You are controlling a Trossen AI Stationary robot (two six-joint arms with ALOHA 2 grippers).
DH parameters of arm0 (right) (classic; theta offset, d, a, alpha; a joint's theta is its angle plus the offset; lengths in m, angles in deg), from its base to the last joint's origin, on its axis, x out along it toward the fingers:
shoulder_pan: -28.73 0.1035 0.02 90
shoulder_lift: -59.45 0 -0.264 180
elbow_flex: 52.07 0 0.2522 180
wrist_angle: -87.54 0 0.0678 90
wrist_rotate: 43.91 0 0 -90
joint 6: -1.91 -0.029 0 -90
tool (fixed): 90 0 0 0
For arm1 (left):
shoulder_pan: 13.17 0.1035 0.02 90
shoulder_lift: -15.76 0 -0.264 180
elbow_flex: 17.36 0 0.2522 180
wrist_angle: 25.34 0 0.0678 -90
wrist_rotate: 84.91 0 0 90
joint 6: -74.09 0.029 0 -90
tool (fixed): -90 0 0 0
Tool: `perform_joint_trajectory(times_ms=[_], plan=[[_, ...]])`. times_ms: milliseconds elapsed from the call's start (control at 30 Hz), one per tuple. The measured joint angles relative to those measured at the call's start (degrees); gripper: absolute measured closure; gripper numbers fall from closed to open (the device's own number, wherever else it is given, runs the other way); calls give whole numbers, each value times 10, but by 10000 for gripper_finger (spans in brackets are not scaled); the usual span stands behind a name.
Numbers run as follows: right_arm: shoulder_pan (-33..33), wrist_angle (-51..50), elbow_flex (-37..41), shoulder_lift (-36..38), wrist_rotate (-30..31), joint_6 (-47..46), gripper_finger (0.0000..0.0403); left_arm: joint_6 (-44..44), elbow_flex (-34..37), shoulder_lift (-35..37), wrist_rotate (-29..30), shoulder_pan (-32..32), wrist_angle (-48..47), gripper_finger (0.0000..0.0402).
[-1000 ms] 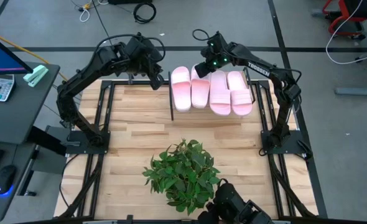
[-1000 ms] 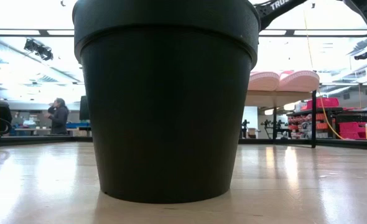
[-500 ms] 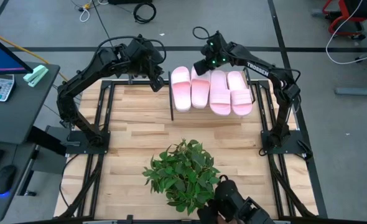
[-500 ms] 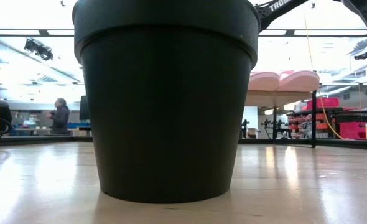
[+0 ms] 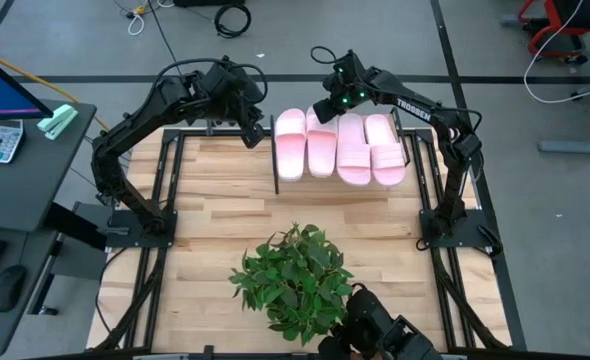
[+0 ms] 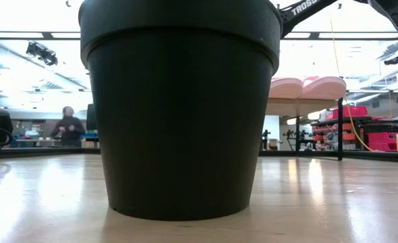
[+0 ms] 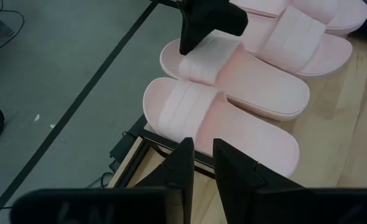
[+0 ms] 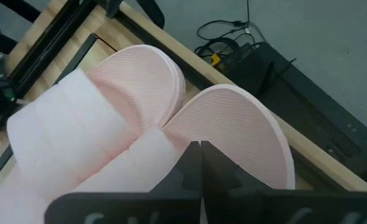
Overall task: Pick and place slides into the shelf
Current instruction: Adjust the slide on the shelf, then return to Home Position
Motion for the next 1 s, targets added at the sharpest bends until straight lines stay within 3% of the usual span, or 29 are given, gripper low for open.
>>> perform_joint_trajectory(times_ms=[400, 567, 767, 1000], plan=[[0, -4, 0, 0, -11, -1, 401, 1, 0, 0, 0, 0, 0, 340], [1, -4, 0, 0, 10, 8, 393, 1, 0, 0, 0, 0, 0, 336], [-3, -7, -14, 0, 25, 13, 347, 1, 0, 0, 2, 0, 0, 343], [-28, -55, -113, 0, 21, 57, 282, 40, 0, 0, 2, 2, 0, 351]])
